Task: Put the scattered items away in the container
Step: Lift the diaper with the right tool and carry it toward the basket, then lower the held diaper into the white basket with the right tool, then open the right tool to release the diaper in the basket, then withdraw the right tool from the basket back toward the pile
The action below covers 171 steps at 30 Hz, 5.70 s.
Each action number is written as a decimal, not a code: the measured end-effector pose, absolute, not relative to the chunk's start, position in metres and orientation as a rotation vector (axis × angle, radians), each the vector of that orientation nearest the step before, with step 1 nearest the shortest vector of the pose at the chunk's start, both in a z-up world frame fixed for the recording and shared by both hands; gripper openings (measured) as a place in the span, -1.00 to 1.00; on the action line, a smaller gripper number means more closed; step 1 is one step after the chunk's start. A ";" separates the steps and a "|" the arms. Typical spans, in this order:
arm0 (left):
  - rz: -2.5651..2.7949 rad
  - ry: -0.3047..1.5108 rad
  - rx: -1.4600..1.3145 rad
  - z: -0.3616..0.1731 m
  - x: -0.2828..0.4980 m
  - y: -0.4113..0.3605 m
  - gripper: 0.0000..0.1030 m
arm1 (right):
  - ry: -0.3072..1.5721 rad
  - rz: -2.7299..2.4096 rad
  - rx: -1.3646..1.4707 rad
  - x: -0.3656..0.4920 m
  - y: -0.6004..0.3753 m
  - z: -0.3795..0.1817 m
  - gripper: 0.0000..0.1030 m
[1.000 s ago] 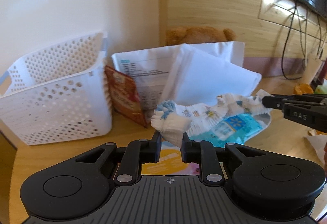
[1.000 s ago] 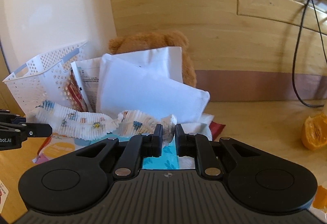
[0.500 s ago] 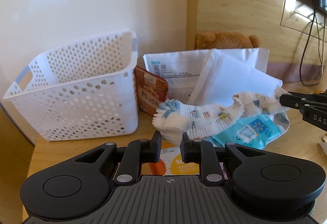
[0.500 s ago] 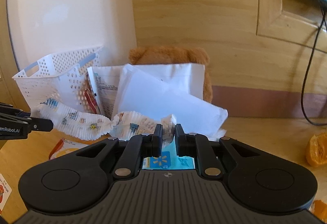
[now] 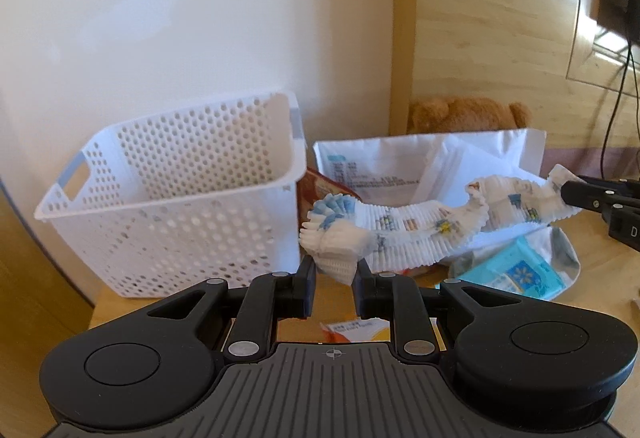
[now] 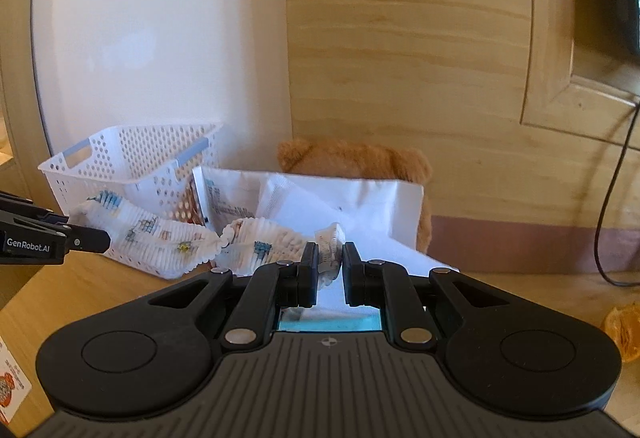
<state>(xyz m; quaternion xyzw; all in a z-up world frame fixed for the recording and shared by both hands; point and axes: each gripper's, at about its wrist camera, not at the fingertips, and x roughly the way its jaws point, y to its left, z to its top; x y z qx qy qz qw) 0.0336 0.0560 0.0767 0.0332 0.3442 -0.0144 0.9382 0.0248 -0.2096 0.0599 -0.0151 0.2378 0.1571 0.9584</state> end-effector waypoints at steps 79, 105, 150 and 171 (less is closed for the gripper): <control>0.100 0.667 0.116 0.101 0.172 0.267 0.64 | 0.516 0.500 -0.139 0.182 0.028 0.080 -0.68; 0.160 0.786 0.078 0.063 0.195 0.292 1.00 | 0.684 0.465 -0.215 0.185 0.067 0.060 0.26; 0.186 0.729 0.024 0.105 0.112 0.232 1.00 | 0.560 0.533 -0.126 0.110 -0.011 0.102 0.68; 0.053 0.807 -0.039 0.073 0.057 0.144 1.00 | 0.615 0.418 -0.088 0.062 -0.129 0.057 0.68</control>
